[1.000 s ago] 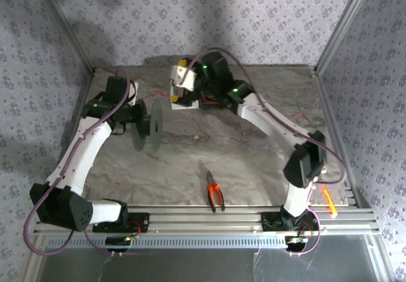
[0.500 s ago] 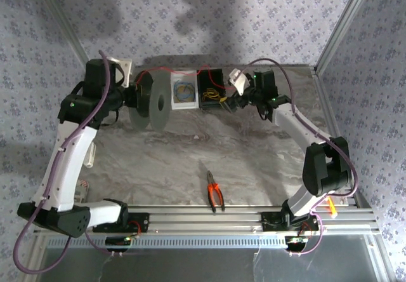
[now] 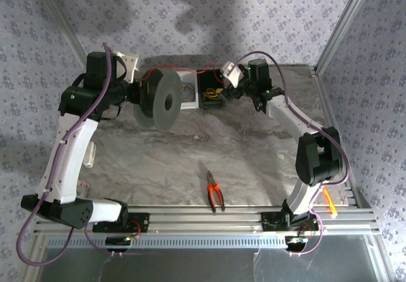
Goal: Wrap the cables
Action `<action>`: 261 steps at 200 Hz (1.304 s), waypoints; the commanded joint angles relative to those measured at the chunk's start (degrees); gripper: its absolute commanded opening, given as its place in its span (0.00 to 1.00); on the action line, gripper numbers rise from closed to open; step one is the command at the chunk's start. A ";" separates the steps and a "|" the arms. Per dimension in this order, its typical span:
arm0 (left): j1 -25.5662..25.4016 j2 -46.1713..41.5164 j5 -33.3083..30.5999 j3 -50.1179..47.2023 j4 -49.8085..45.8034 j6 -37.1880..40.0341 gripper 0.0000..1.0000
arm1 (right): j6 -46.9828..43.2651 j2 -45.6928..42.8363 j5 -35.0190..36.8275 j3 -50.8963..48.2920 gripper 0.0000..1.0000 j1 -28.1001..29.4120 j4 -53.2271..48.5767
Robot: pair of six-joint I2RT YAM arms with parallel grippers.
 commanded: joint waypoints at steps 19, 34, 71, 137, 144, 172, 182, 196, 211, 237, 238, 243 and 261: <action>-0.21 -0.34 3.57 4.61 1.12 -0.06 0.00 | -5.38 4.98 5.19 7.83 0.84 1.61 -3.95; -0.21 -0.18 3.86 5.71 1.25 -0.33 0.00 | -5.53 6.97 6.01 9.60 0.77 1.55 -5.62; 0.18 0.84 5.89 8.94 1.65 -0.61 0.00 | -5.53 9.46 6.76 11.65 0.52 1.54 -7.74; 3.37 1.36 9.15 9.83 3.70 -2.22 0.00 | -7.97 10.12 8.94 11.69 0.00 1.29 -9.10; 3.84 1.39 9.56 9.97 4.07 -2.41 0.00 | -7.98 10.01 8.81 11.47 0.00 1.20 -8.72; 5.34 1.82 10.34 10.77 4.85 -2.70 0.00 | -7.96 9.98 8.33 11.23 0.00 0.89 -8.14; 5.86 2.09 10.46 10.82 4.98 -2.78 0.00 | -7.99 10.01 8.24 11.31 0.00 0.84 -8.12; 6.61 2.14 11.18 10.69 5.23 -3.20 0.00 | -8.10 10.01 8.24 11.31 0.00 0.92 -8.17; 7.55 1.93 12.62 10.10 6.41 -4.11 0.00 | -8.20 9.96 8.23 11.23 0.00 0.77 -8.32; 11.34 0.99 19.51 8.08 11.95 -9.30 0.00 | -8.18 10.35 8.33 12.50 0.00 0.84 -10.50; 11.54 0.93 19.82 8.00 12.29 -9.60 0.00 | -8.15 10.40 8.33 12.61 0.00 0.84 -10.64; 12.43 0.71 21.43 7.49 13.97 -11.07 0.00 | -8.20 10.57 8.32 13.26 0.00 0.84 -11.76; 15.46 0.45 25.49 6.75 19.88 -16.85 0.00 | -8.41 11.85 9.03 17.38 0.00 1.32 -17.65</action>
